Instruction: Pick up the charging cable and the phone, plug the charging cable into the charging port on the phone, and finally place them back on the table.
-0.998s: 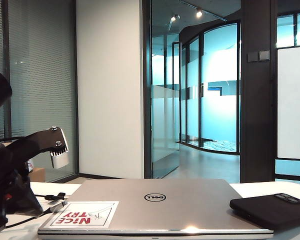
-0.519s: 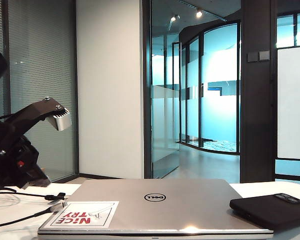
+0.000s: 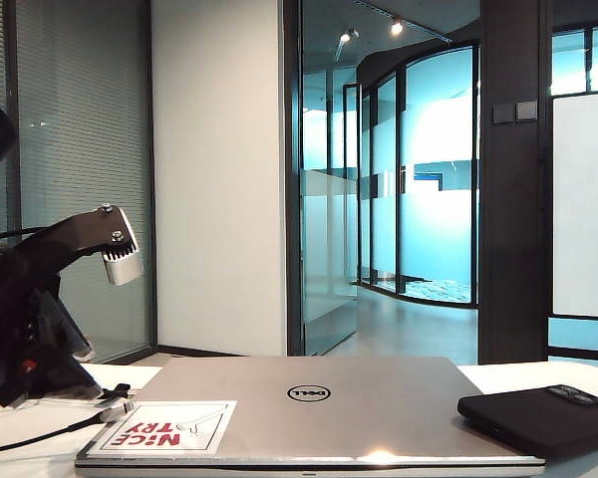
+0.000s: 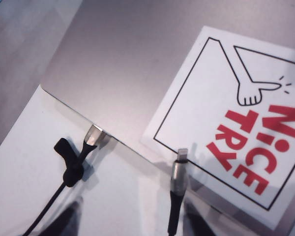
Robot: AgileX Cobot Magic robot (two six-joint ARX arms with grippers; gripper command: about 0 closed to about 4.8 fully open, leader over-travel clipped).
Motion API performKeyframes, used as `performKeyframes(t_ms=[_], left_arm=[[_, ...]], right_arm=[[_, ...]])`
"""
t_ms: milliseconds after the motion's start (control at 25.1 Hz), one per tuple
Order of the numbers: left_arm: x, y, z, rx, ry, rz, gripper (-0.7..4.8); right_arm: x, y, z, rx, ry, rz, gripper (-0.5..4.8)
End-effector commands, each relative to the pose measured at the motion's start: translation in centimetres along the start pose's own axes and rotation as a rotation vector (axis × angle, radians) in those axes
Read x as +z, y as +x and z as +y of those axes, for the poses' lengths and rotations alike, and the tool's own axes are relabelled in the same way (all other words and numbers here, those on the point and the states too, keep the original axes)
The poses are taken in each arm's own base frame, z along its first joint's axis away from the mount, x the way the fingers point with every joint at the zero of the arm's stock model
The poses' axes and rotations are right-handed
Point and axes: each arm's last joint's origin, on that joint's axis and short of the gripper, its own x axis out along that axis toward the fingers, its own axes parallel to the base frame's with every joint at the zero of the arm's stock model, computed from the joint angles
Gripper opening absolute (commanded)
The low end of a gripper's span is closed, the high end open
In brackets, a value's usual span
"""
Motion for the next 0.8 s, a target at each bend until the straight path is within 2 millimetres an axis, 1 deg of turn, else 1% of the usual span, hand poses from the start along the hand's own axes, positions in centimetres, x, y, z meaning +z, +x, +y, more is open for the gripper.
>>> performKeyframes(t_ms=[40,239,798], left_arm=[[-0.3,0.3,-0.2,-0.018,0.026,0.011,2.56],[-0.8,0.9,-0.7,-0.045,0.028,0.036,2.55],[-1.5,2.0,-1.2,-0.057,0.044,0.046,2.55]], right_arm=[[0.4,-0.1,0.0,-0.001,0.001,-0.026,-0.02],[0.4,-0.1,0.0,-0.001,0.001,-0.026,-0.02],[0.4,-0.1,0.0,-0.002,0.001,-0.026,-0.02]])
